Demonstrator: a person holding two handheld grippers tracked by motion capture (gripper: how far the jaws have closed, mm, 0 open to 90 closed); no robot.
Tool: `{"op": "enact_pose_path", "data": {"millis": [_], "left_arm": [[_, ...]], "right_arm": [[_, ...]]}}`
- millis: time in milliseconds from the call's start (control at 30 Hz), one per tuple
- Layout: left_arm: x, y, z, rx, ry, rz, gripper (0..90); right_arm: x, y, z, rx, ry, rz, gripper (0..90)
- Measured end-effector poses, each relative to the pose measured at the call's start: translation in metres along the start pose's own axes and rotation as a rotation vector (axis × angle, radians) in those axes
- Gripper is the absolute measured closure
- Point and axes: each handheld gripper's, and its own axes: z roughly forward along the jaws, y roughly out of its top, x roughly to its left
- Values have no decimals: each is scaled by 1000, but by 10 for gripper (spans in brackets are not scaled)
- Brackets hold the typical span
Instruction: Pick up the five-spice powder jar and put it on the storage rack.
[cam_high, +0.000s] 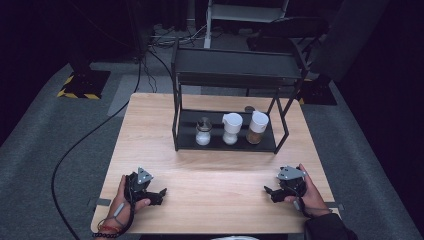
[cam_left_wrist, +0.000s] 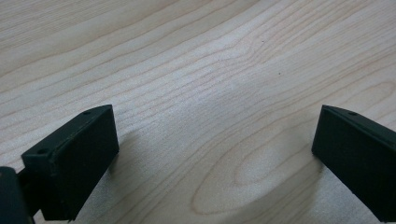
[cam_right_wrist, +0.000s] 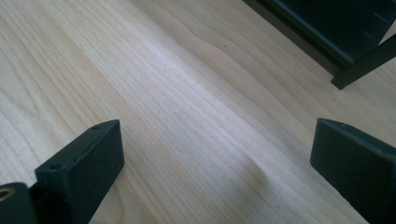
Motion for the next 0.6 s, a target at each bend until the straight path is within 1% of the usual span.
{"op": "enact_pose_path", "data": {"millis": [133, 233, 367, 600], "left_arm": [[0, 0, 0, 0, 0, 0, 5], [0, 0, 0, 0, 0, 0, 5], [0, 0, 0, 0, 0, 0, 5], [0, 0, 0, 0, 1, 0, 5]], "right_arm": [[-1, -4, 0, 3, 5, 12, 28], [-3, -7, -2, 2, 12, 30, 28], [-9, -14, -3, -7, 29, 70, 15], [-16, -23, -4, -13, 55, 111, 5]]}}
